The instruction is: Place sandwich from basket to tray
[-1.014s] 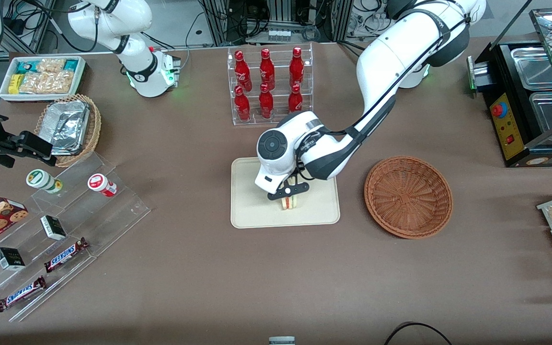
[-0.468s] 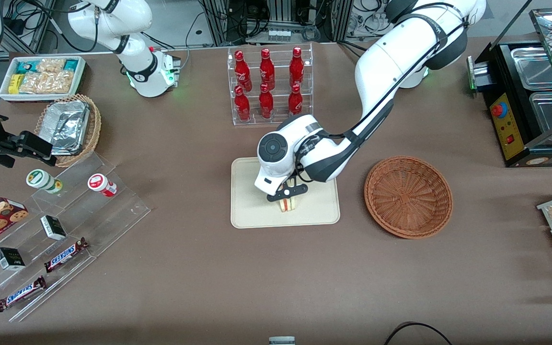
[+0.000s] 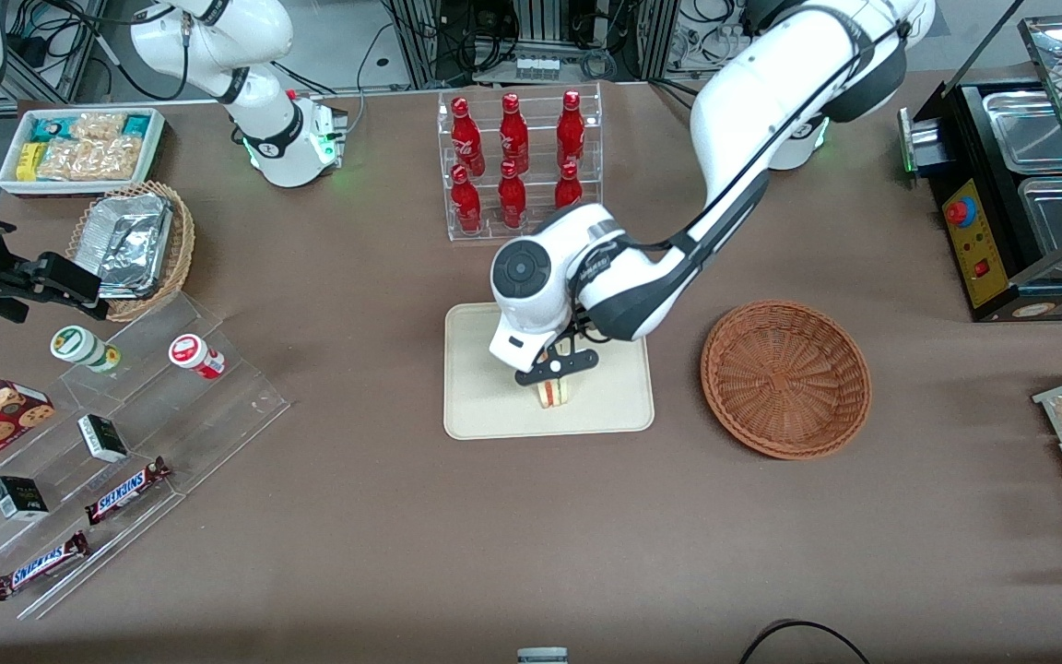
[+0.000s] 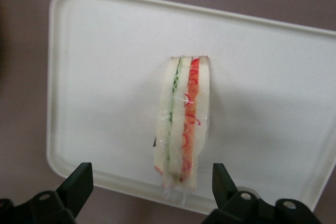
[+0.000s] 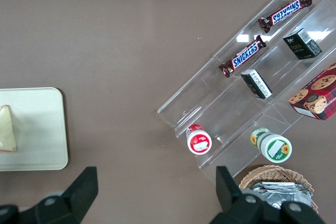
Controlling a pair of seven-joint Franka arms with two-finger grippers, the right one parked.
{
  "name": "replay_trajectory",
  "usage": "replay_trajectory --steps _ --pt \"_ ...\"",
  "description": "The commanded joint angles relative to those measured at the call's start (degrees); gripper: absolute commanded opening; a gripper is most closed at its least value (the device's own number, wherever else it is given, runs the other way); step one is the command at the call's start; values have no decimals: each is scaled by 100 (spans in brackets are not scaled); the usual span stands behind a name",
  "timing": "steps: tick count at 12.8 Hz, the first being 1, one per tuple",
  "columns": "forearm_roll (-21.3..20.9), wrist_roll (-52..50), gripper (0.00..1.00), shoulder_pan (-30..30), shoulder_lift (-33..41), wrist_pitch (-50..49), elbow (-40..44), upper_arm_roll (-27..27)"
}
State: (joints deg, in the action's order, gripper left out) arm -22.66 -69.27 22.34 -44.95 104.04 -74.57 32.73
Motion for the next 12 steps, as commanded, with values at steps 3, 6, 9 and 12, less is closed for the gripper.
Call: replay_trajectory --steps 3,6,9,12 --pt "16 432 100 -125 889 -893 -67 -39" --pt "455 676 100 -720 1295 -1586 -93 -30" --pt "753 1694 100 -1353 1689 -1860 -267 -21" --pt "1008 2670 100 -1995 2296 -1879 -917 -21"
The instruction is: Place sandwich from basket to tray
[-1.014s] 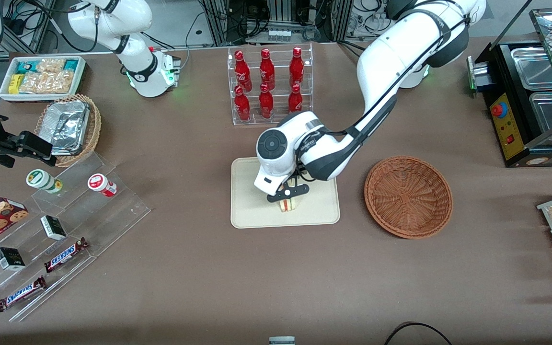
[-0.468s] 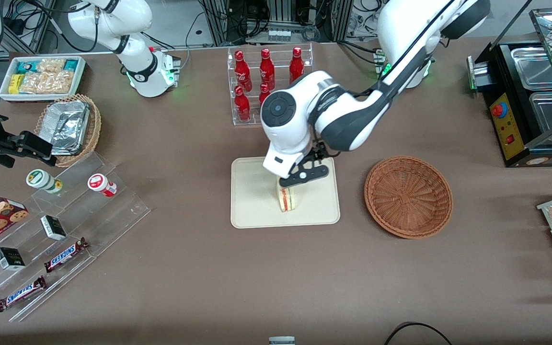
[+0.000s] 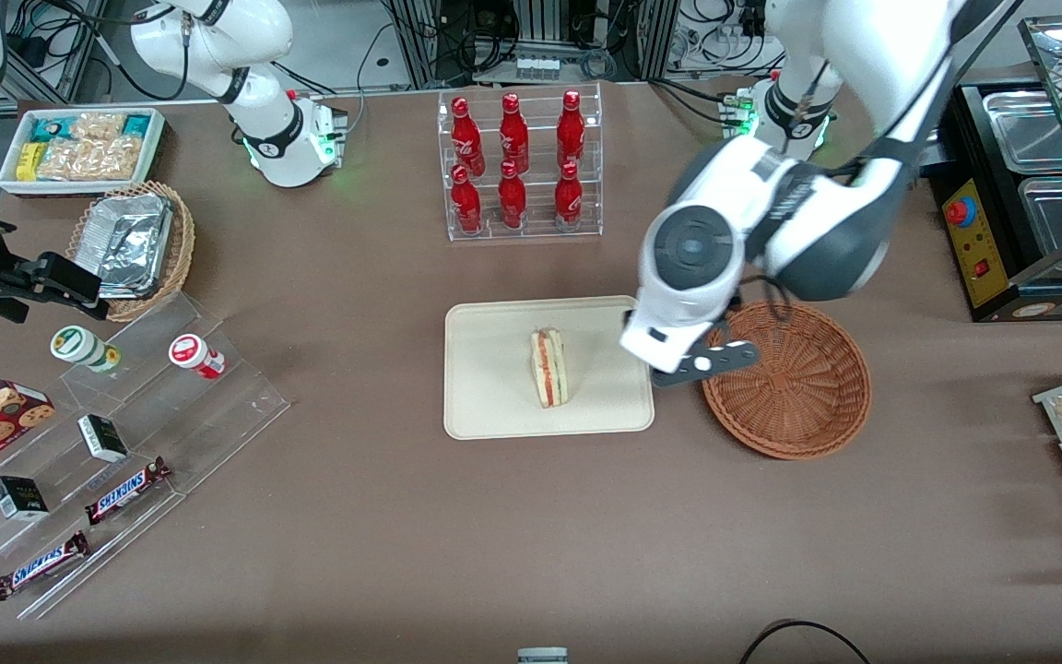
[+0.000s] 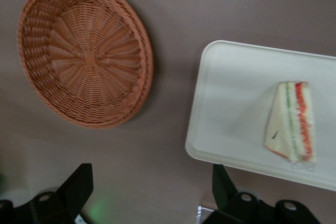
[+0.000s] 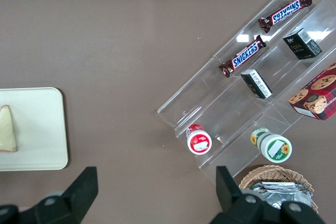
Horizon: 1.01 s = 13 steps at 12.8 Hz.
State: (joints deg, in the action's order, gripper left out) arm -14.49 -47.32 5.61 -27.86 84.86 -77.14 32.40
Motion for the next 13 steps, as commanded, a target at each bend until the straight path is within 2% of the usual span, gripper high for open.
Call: replay_trajectory --steps 1,5,7,10,13 --pt "201 730 100 -497 728 40 -801 12" --pt "271 1486 100 -1051 1115 13 -1144 12" --pt "612 2187 100 -1299 1597 -4 -1452 -58" --pt "956 3322 100 -1115 2266 -196 -1866 -926" --pt "983 4254 100 -1097 2504 -663 -1805 -1445"
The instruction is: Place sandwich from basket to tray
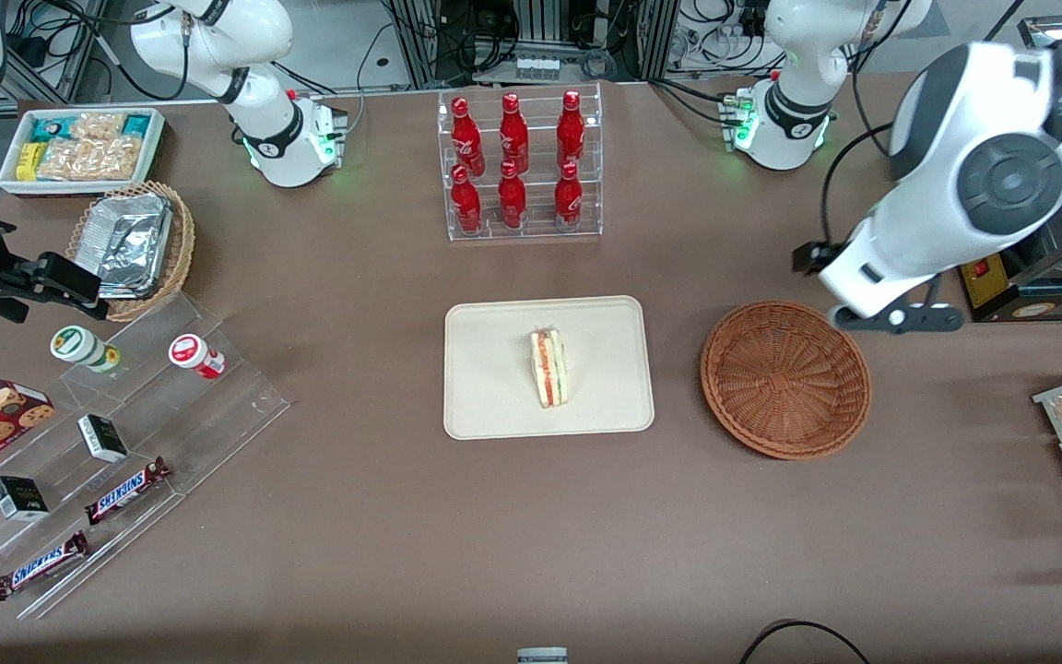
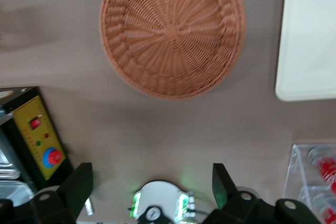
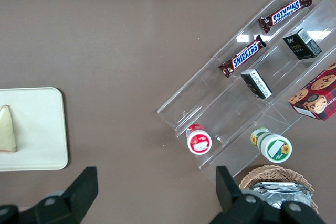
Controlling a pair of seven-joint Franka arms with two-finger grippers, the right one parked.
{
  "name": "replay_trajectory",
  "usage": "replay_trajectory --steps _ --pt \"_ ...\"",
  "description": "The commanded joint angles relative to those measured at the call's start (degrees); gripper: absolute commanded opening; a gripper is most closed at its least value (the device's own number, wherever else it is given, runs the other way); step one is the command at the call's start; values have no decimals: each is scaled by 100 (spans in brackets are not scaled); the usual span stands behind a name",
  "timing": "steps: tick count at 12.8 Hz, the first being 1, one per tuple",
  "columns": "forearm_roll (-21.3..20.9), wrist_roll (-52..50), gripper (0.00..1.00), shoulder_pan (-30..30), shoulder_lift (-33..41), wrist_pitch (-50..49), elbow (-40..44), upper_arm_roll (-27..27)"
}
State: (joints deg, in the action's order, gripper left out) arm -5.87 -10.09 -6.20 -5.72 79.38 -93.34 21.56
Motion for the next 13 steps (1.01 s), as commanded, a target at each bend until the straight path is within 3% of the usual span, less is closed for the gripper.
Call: replay_trajectory --steps 1,6,13 --pt "130 892 100 83 317 -212 -150 -546" --pt "376 1976 100 83 467 -458 307 -1689" --pt "350 2143 100 92 467 -388 730 -2007"
